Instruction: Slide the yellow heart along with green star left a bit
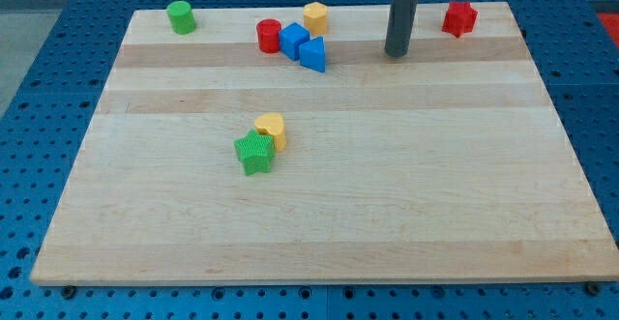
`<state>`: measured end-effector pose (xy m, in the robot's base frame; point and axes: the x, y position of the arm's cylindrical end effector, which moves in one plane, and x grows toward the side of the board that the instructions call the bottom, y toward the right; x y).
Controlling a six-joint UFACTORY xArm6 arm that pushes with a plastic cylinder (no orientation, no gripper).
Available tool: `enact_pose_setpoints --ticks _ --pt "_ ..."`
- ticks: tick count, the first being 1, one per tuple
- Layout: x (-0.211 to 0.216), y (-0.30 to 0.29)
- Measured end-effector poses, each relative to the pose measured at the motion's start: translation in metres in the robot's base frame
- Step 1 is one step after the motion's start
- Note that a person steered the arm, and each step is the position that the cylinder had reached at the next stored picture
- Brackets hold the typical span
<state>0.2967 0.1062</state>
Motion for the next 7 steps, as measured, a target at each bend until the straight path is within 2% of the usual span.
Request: enact_pose_setpoints --ticks 5,7 --pt "0.02 -0.022" --pt "0.033 -0.05"
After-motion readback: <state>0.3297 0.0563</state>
